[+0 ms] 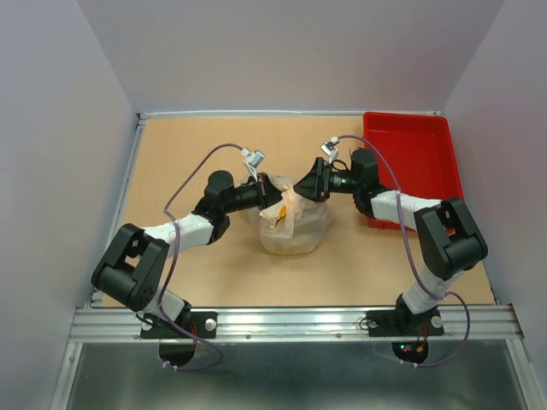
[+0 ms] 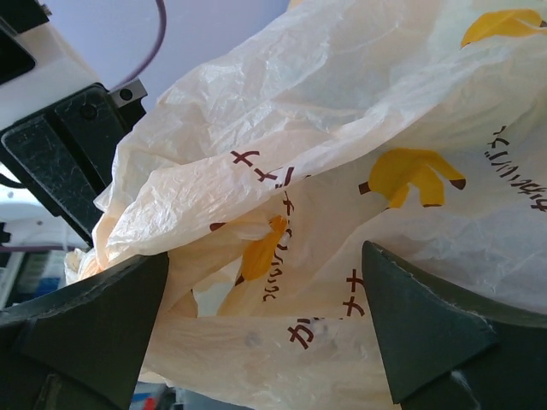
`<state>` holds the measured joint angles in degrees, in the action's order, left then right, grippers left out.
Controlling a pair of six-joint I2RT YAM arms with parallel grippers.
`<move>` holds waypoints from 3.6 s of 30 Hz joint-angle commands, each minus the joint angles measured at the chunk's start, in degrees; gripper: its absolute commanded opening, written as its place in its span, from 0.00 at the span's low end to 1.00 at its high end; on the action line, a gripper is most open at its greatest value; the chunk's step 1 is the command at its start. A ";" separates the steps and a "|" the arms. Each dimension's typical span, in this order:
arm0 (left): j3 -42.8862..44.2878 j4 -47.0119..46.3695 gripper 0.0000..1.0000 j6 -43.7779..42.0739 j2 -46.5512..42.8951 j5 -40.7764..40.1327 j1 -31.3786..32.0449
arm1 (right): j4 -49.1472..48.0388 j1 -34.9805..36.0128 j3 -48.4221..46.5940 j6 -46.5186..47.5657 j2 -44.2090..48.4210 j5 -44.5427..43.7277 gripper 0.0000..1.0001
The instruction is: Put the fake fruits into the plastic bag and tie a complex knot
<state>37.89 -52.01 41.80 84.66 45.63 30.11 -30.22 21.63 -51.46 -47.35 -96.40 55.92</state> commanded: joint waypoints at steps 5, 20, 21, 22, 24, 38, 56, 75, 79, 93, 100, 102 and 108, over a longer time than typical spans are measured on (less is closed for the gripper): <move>1.58 -9.96 0.00 -0.49 -0.73 -1.95 -0.84 | -7.69 -1.82 2.86 -4.61 2.07 8.94 0.85; -1.68 -12.85 0.00 0.82 0.23 -1.68 -1.02 | 13.87 -5.12 -2.69 10.53 6.49 15.36 0.86; -1.59 -13.90 0.00 2.04 0.41 -1.94 -1.02 | 13.87 -4.41 -0.76 10.70 6.49 14.75 0.88; -1.59 -14.26 0.00 2.49 0.68 -2.12 -1.02 | 13.78 -3.97 0.13 10.70 6.49 14.40 0.88; -1.24 -15.66 0.00 3.37 1.38 -2.30 -1.02 | 13.70 -2.13 1.71 12.45 5.79 13.34 0.87; 0.43 -27.26 0.00 13.57 5.16 -0.98 -0.75 | -17.07 10.98 2.06 -8.98 -3.18 6.66 0.81; -3.96 -33.60 0.00 15.24 6.65 8.51 -0.66 | -12.85 -3.44 2.07 -11.01 5.80 9.65 0.66; 0.08 -27.06 0.00 6.61 12.36 8.16 1.89 | -9.96 1.23 -0.41 -5.82 3.41 8.58 0.64; -0.80 -42.00 0.00 19.08 15.70 10.71 0.39 | -5.05 -3.07 1.63 -3.46 7.18 13.93 0.73; 0.17 -41.34 0.00 19.82 15.01 10.97 0.65 | 23.10 -6.17 0.22 18.08 11.68 10.70 0.39; 0.26 -34.31 0.00 14.55 12.55 10.10 1.35 | 23.10 -1.50 0.84 18.96 10.54 9.65 0.36; 0.26 -33.25 0.00 13.66 12.11 9.92 1.79 | 22.92 -0.10 -0.04 19.40 9.23 9.03 0.34; -0.36 -32.81 0.00 12.17 11.40 10.18 3.38 | 20.65 0.70 -5.48 19.94 4.82 5.87 0.27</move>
<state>36.64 -72.75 55.90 100.29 54.52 31.40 -6.76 21.28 -51.86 -29.34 -89.43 66.30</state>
